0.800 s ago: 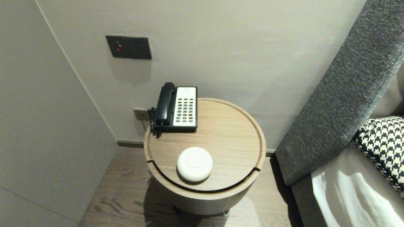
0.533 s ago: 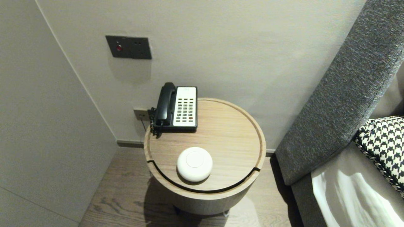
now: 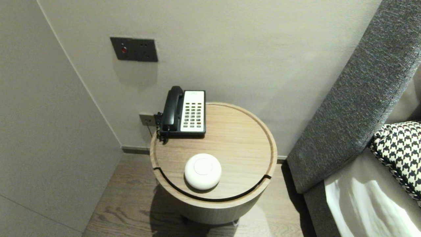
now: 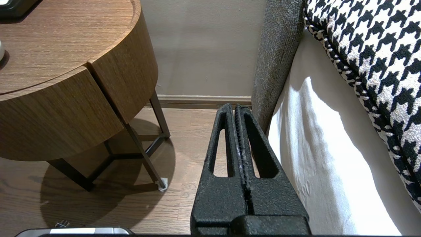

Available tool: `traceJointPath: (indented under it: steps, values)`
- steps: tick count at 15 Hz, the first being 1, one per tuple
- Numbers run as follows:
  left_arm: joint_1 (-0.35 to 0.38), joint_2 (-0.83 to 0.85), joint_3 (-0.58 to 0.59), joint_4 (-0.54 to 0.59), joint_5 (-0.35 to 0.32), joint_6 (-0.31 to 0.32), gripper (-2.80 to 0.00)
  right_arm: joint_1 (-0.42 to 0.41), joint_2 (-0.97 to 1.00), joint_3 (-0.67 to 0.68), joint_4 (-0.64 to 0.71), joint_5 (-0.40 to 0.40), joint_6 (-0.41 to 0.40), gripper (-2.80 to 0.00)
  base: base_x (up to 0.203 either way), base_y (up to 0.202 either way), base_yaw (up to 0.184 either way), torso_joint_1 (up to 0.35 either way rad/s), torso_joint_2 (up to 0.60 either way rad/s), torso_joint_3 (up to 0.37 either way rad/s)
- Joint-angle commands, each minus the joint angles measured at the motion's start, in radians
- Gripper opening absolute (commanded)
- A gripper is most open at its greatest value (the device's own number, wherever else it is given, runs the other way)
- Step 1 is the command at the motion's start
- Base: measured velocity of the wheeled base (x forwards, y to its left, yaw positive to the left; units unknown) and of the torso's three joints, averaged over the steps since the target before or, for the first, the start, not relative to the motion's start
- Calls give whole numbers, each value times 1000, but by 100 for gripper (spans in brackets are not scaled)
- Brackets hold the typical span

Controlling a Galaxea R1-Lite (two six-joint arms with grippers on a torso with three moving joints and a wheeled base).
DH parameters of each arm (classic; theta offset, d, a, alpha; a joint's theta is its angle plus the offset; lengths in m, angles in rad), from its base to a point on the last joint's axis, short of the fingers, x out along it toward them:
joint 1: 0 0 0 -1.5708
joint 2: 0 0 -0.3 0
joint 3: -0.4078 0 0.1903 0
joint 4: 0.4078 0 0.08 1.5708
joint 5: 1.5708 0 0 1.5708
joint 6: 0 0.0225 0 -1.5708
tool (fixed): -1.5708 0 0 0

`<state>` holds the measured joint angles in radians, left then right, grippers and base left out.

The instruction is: Open the nightstand drawer

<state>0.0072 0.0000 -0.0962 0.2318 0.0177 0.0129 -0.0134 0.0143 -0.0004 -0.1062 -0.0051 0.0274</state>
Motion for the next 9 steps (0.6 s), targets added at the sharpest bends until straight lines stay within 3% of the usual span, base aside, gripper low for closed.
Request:
traceJointPath:
  steps: [1, 9]
  values:
    - [0, 0, 1, 1, 2, -9, -280, 0, 1, 40, -1, 1, 0, -280, 0, 0, 0, 0, 0, 0]
    - [0, -2, -7, 11, 8, -7, -280, 0, 1, 40, -1, 1, 0, -280, 0, 0, 0, 0, 0, 0]
